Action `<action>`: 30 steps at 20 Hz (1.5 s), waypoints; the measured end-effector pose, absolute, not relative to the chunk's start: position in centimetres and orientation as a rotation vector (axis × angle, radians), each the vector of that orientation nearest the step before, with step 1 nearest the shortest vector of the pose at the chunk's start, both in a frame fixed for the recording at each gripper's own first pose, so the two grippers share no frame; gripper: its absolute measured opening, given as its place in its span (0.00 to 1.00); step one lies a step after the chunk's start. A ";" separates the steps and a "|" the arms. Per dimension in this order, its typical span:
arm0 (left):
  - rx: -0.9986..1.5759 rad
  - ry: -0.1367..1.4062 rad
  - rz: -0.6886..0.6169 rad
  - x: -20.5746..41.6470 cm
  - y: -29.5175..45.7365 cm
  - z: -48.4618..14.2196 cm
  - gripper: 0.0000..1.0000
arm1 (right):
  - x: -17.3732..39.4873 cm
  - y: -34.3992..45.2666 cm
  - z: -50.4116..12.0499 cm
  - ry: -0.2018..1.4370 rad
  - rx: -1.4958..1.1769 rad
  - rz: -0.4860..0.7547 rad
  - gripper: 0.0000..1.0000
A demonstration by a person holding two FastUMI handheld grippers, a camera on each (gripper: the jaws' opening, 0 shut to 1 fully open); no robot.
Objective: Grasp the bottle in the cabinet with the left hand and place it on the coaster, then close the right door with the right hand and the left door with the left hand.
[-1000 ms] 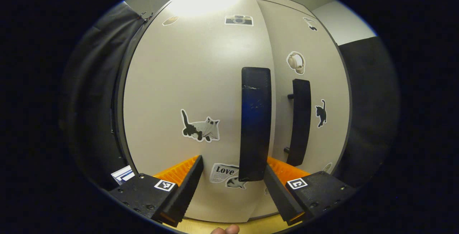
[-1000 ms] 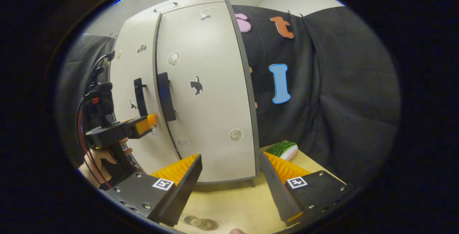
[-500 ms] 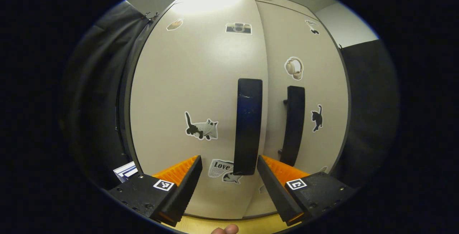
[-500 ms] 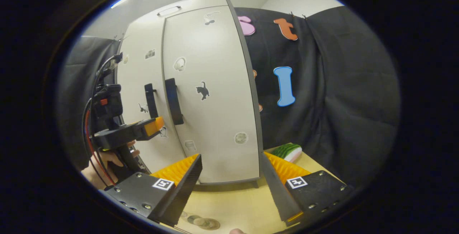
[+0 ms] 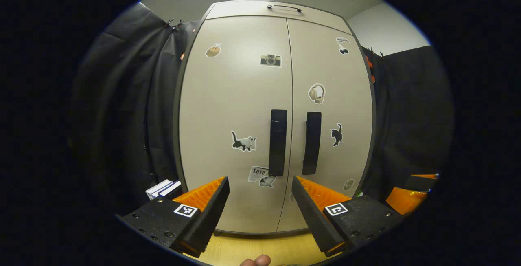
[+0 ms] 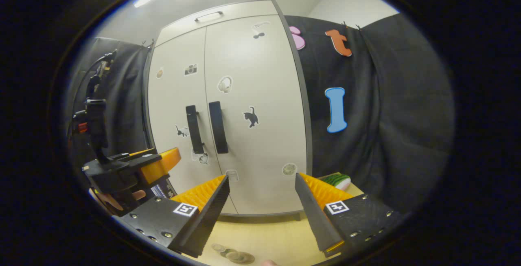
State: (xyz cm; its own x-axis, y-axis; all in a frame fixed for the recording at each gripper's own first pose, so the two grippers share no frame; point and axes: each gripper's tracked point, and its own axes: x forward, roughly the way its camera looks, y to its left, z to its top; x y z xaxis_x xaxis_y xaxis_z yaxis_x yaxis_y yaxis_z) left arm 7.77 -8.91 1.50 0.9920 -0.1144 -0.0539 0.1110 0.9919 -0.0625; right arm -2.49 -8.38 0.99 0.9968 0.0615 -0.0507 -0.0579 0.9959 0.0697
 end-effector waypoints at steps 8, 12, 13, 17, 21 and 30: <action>-0.077 0.084 -0.066 2.4 -6.0 1.1 0.98 | -3.3 -6.8 2.4 0.024 0.036 0.063 0.98; -0.084 0.089 -0.054 1.5 -5.2 1.0 0.98 | -3.6 -6.4 2.8 0.010 0.028 0.057 0.98; -0.082 0.086 -0.052 1.3 -5.1 1.1 0.98 | -3.7 -6.5 3.0 0.005 0.026 0.052 0.98; -0.077 0.073 -0.045 0.8 -4.8 1.6 0.98 | -3.8 -6.5 3.0 0.002 0.018 0.040 0.98; -0.081 0.071 -0.043 0.5 -4.7 1.7 0.98 | -4.0 -6.5 3.2 -0.004 0.013 0.035 0.98; -0.070 0.052 -0.040 0.2 -4.5 2.5 0.98 | -4.3 -6.4 3.3 -0.009 0.020 0.037 0.98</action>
State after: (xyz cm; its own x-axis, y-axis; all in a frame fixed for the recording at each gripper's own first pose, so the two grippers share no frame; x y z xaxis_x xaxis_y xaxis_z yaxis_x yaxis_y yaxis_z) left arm 0.19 -4.48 2.52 0.9979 -0.0419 -0.0500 0.0383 0.9967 -0.0712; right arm -4.28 -6.37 3.34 0.9993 0.0369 0.0095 -0.0371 0.9991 0.0196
